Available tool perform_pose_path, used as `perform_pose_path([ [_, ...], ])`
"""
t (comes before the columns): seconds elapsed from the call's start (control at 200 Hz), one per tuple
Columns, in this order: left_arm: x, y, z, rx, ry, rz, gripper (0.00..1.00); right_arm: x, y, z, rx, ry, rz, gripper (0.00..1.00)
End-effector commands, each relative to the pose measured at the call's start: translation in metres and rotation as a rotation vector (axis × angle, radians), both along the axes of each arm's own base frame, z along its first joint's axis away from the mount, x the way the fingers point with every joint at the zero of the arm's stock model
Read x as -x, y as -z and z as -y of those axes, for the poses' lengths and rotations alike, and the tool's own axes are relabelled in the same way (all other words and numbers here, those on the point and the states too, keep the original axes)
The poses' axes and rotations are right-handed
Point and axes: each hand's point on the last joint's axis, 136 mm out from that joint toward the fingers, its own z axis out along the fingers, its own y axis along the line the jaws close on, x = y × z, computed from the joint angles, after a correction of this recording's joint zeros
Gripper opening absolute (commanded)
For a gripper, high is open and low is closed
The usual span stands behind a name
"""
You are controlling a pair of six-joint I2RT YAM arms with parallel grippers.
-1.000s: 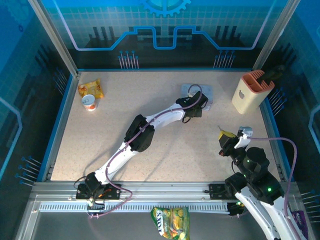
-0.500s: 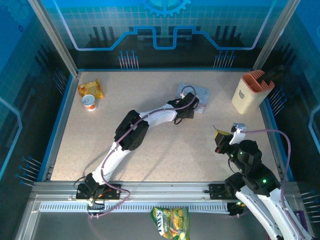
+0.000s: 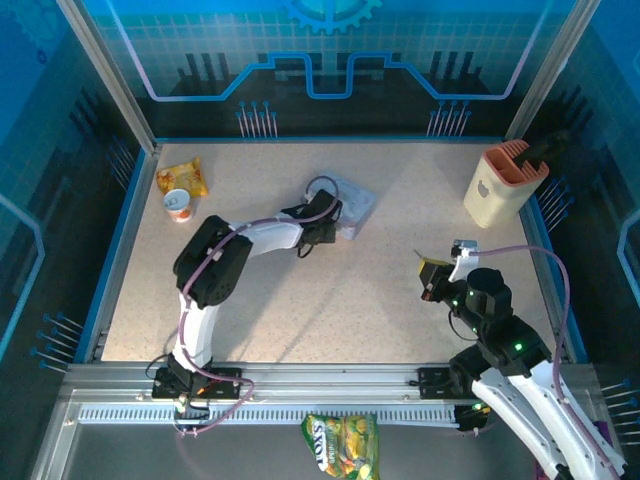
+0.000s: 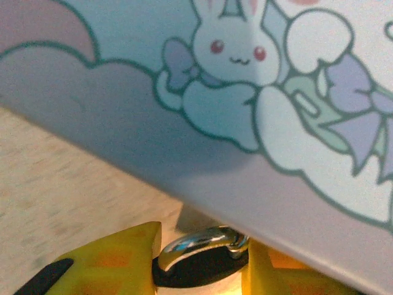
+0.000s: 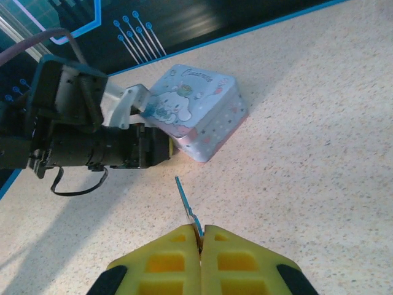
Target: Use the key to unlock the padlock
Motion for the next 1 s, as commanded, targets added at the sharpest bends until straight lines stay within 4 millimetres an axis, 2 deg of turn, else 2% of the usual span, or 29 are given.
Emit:
perform_pose_path([
  [0.0, 0.012, -0.020, -0.019, 0.018, -0.025, 0.030, 0.21, -0.006, -0.013, -0.008, -0.059, -0.019, 0.020, 0.00],
  [0.17, 0.051, -0.011, -0.043, 0.029, -0.077, -0.023, 0.21, -0.013, -0.006, -0.021, -0.087, -0.053, -0.017, 0.00],
  [0.295, 0.081, -0.002, -0.046, 0.023, -0.093, -0.057, 0.21, -0.017, -0.005, -0.031, -0.097, -0.088, -0.036, 0.00],
  [0.395, 0.101, 0.002, -0.034, 0.022, -0.086, -0.078, 0.21, -0.020, -0.001, -0.036, -0.102, -0.104, -0.060, 0.00],
  [0.495, 0.116, 0.004, -0.013, 0.034, -0.066, -0.092, 0.22, -0.022, 0.003, -0.041, -0.113, -0.117, -0.082, 0.00],
  [0.71, 0.131, 0.005, 0.025, 0.067, -0.044, -0.109, 0.26, -0.020, 0.006, -0.042, -0.125, -0.119, -0.094, 0.00],
  [0.881, 0.133, 0.008, 0.030, 0.133, -0.058, -0.071, 0.29, -0.018, 0.006, -0.040, -0.126, -0.115, -0.095, 0.00],
  [0.996, 0.132, -0.001, 0.035, 0.197, -0.029, -0.013, 0.37, -0.017, 0.007, -0.040, -0.125, -0.113, -0.095, 0.00],
])
